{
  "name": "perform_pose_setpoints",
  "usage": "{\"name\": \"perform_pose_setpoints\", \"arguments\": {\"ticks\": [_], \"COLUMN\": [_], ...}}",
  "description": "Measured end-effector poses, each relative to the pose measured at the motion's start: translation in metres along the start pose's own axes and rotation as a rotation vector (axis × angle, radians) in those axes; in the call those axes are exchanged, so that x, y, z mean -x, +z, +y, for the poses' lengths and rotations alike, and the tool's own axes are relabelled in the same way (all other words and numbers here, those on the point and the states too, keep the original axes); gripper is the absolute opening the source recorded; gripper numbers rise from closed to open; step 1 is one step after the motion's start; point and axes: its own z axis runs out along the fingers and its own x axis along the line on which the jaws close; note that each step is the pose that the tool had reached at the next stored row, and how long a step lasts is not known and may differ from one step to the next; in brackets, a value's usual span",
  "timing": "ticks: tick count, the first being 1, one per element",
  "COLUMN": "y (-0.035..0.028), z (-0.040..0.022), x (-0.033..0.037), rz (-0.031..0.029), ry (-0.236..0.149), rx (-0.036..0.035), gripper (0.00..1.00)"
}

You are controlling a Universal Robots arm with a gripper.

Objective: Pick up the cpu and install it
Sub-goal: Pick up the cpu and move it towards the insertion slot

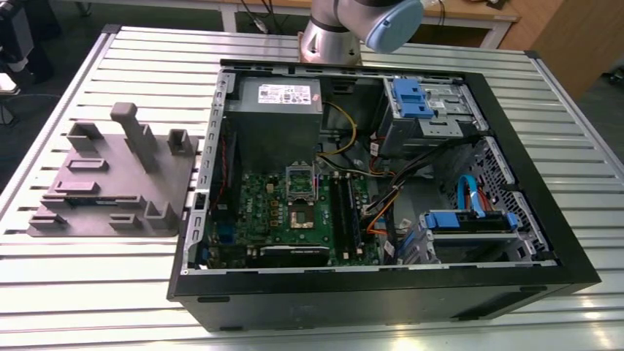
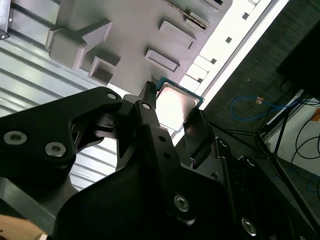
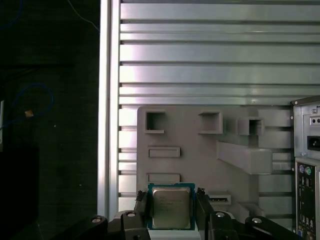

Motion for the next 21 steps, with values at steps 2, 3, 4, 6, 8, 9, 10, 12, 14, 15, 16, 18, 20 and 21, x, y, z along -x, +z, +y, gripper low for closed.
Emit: {"name": "perform_pose_setpoints", "arguments": {"ticks": [2,3,4,6,8,9,10,12,14,15,16,18,20,21], "y": [-0.0001,-0.0002,-0.0002,-0.0002,-0.0002,-0.0002,-0.0002,-0.0003,-0.0002,-0.0002,-0.0001,0.0000,0.0000,0.0001], "z": [0.0000,0.0000,0.0000,0.0000,0.0000,0.0000,0.0000,0.0001,0.0001,0.0001,0.0002,0.0003,0.0003,0.0004], "x": [0.0000,0.0000,0.0000,0.0000,0.0000,0.0000,0.0000,0.0005,0.0037,0.0065,0.0098,0.0168,0.0237,0.0270], "rz": [0.0001,0.0002,0.0002,0.0002,0.0002,0.0002,0.0002,0.0005,0.0002,0.0003,0.0003,0.0006,0.0009,0.0010], "ry": [0.000,0.000,0.000,0.000,0.000,0.000,0.000,0.000,0.000,0.000,0.000,0.000,0.000,0.000], "rx": [-0.0001,-0.0002,-0.0002,-0.0002,-0.0002,-0.0002,-0.0002,-0.0004,-0.0003,-0.0003,-0.0002,-0.0003,-0.0003,-0.0002], "gripper": [0.47,0.47,0.47,0.47,0.47,0.47,0.47,0.47,0.47,0.47,0.47,0.47,0.47,0.47]}}
